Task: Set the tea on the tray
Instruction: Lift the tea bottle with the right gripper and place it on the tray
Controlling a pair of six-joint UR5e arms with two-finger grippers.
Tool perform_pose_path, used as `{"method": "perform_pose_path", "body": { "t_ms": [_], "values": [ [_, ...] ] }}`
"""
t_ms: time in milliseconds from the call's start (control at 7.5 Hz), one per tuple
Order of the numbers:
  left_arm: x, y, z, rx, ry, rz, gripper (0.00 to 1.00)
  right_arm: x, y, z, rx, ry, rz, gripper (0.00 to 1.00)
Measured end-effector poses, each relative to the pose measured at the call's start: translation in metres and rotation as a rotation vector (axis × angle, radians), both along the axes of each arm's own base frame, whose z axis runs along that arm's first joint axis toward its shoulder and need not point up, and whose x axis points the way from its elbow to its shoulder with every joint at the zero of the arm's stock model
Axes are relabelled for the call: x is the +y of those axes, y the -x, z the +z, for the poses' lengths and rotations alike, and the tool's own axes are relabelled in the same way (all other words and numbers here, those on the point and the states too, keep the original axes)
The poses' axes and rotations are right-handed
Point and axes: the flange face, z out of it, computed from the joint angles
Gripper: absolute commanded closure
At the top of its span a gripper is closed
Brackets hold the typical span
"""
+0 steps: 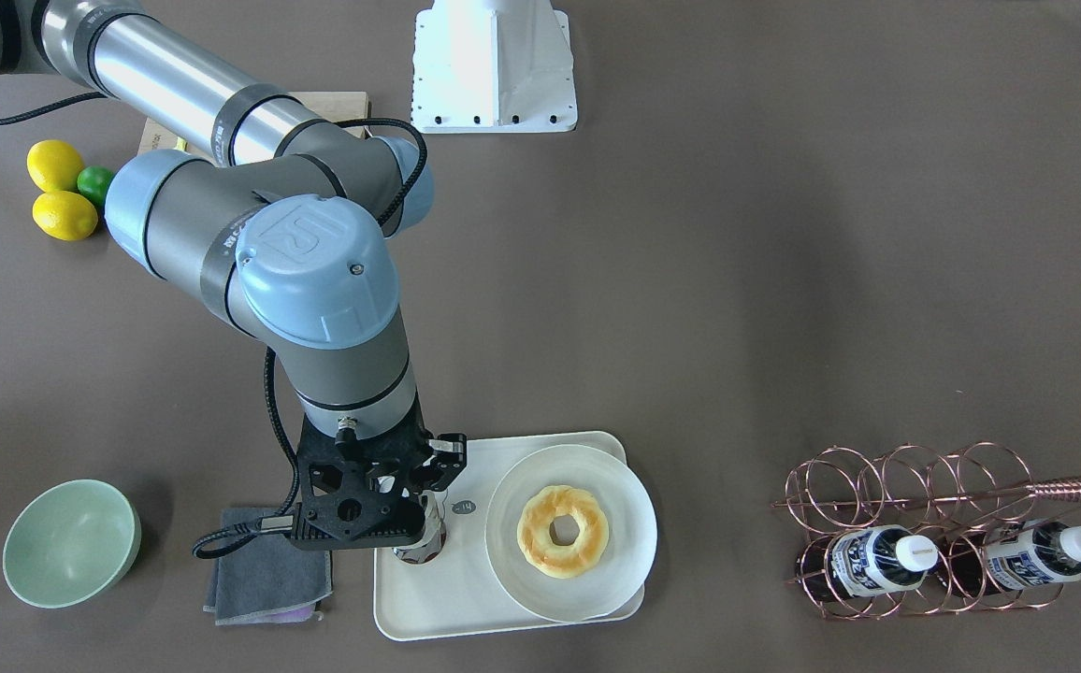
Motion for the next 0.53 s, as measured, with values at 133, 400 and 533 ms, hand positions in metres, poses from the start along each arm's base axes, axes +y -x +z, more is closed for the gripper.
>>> {"method": "perform_pose_path", "body": {
  "t_ms": [133,400,533],
  "values": [
    [-0.001,0.0,-0.001,0.0,-0.001,0.0,0.02,0.0,-0.002,0.001,-0.002,-0.001,0.002,0.0],
    [-0.003,0.0,-0.002,-0.001,-0.002,0.0,0.02,-0.003,-0.01,-0.004,-0.014,-0.002,0.006,0.0],
    [-0.004,0.0,-0.001,-0.001,-0.001,-0.001,0.02,-0.004,-0.022,-0.014,-0.037,-0.002,0.005,0.0]
  ]
}}
